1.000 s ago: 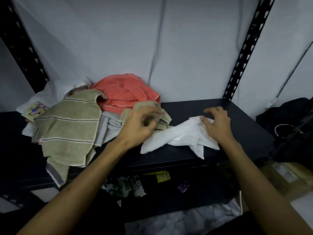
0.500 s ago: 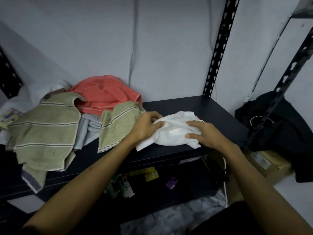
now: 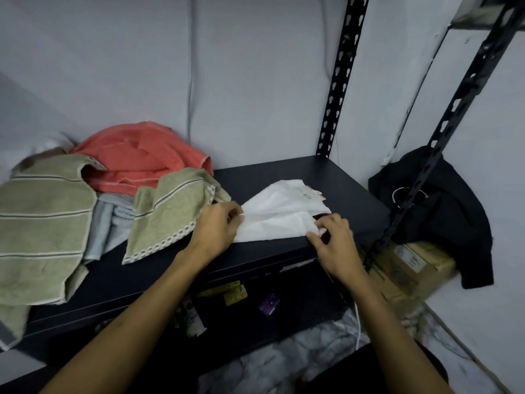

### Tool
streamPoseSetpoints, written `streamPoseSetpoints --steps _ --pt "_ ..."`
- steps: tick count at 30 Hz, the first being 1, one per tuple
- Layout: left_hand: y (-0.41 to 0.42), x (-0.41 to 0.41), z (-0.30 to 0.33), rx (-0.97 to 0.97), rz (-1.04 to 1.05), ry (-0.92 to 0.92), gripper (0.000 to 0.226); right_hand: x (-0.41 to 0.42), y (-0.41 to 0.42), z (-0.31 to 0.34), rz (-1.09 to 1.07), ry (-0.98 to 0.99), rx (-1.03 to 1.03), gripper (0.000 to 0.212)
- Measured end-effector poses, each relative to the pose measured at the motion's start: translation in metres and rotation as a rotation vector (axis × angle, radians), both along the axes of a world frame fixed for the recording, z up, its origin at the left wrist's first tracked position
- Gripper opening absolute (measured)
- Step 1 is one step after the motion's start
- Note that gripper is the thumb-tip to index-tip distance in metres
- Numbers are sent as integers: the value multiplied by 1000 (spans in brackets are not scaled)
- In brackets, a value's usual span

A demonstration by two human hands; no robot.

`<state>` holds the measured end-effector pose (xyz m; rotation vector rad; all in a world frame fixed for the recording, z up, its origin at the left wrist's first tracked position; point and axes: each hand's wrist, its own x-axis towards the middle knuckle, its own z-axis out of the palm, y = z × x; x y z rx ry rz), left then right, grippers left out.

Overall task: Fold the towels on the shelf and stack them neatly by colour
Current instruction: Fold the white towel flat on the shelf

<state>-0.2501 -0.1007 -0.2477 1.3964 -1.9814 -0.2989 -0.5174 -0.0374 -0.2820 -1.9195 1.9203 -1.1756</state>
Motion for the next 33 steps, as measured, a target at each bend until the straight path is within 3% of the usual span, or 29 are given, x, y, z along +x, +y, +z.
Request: streamPoseSetpoints --steps 4,6,10,12,17,19,22,25,28,30,33 --pt "-9 0 18 88 206 438 5 -20 2 10 100 -33 -54 19" --pt "-11 4 24 91 230 486 5 -30 6 12 49 -14 -76 22" --pt "-1 14 16 124 91 217 13 -48 9 11 16 80 44 30" --pt "8 23 10 147 53 85 11 -53 10 13 33 0 129 37" --pt "31 35 6 228 64 -62 19 -31 11 23 -96 -102 -75 15" --pt "35 30 9 208 81 -124 22 -12 6 31 -60 -6 -43 23" --pt "34 19 22 248 31 130 23 6 -2 36 19 240 218 39" --pt "23 18 37 362 5 511 18 6 1 33 150 85 227 18" --pt "10 26 49 529 -35 890 10 -2 10 28 202 23 85 19" --pt "6 31 54 576 -53 1011 10 -8 15 24 192 21 0 22" --pt "2 34 56 525 -50 1024 10 -19 21 20 140 -43 -2 18"
